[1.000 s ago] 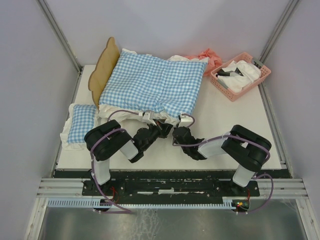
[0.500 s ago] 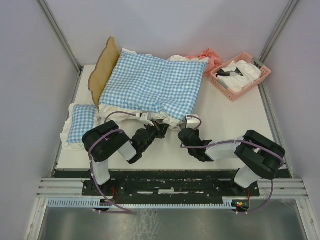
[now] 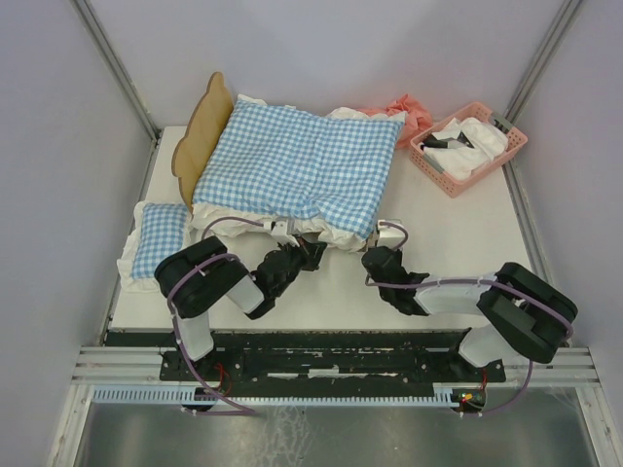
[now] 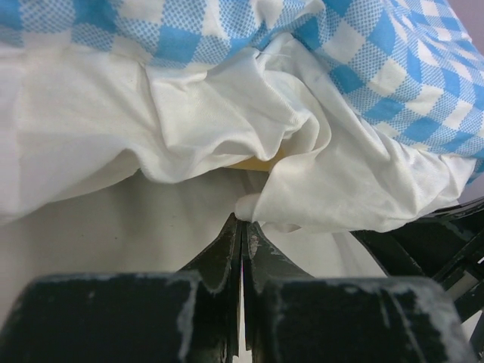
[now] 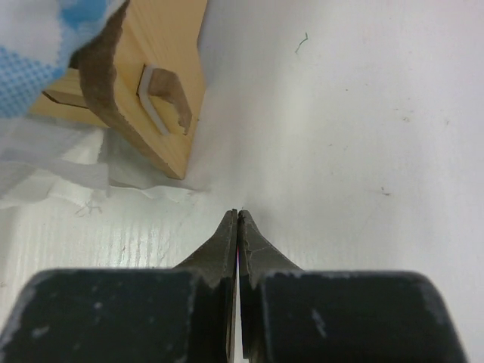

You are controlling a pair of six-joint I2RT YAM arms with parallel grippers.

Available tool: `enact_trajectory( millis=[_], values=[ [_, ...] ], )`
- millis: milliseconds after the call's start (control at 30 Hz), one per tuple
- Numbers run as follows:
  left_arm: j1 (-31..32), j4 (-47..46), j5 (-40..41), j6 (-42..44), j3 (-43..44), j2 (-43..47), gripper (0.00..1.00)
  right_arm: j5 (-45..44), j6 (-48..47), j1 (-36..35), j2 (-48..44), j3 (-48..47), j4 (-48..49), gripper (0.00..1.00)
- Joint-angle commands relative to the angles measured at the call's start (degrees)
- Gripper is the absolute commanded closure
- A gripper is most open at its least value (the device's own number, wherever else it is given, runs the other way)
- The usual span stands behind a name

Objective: Set up the pet bed
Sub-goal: Tie the ropes to the bed frame.

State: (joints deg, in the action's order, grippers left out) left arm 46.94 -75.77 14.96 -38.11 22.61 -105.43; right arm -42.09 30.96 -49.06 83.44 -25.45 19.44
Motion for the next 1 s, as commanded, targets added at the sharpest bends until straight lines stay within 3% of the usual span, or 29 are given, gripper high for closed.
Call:
enact_trajectory(
  millis=[0,67,167,333,467,867,967],
  values=[
    [-0.4,-0.1,2.3,3.0,-0.4,2.6,0.97,1.0,-1.6,0.6,-4.1,0.6,1.4,0.98],
    [-0.4,-0.1,1.8,2.9,-0.2,2.4,0.97,6.8,-5.9,0.8,-3.8,1.1,5.4,0.97],
    [-0.4,-0.2,1.0,2.4,0.6,1.7,0.97,13.3,-11.5,0.9,-1.1,-1.3,5.2,0.75],
    [-0.6,1.3,0.9,2.6,1.8,1.5,0.97,14.4,-10.8,2.0,1.4,-4.3,1.5,0.66],
    [-1.1,1.6,0.4,2.4,2.3,1.2,0.97,15.9,-10.9,3.3,2.1,-3.5,4.0,0.45],
    [-1.4,0.6,-0.1,1.3,2.7,-0.2,0.97,22.5,-8.4,7.1,9.1,-3.0,11.8,0.45],
    [-1.5,0.5,-0.3,1.2,2.8,-0.3,0.97,23.6,-8.3,7.3,10.4,-3.0,13.1,0.50]
  ],
)
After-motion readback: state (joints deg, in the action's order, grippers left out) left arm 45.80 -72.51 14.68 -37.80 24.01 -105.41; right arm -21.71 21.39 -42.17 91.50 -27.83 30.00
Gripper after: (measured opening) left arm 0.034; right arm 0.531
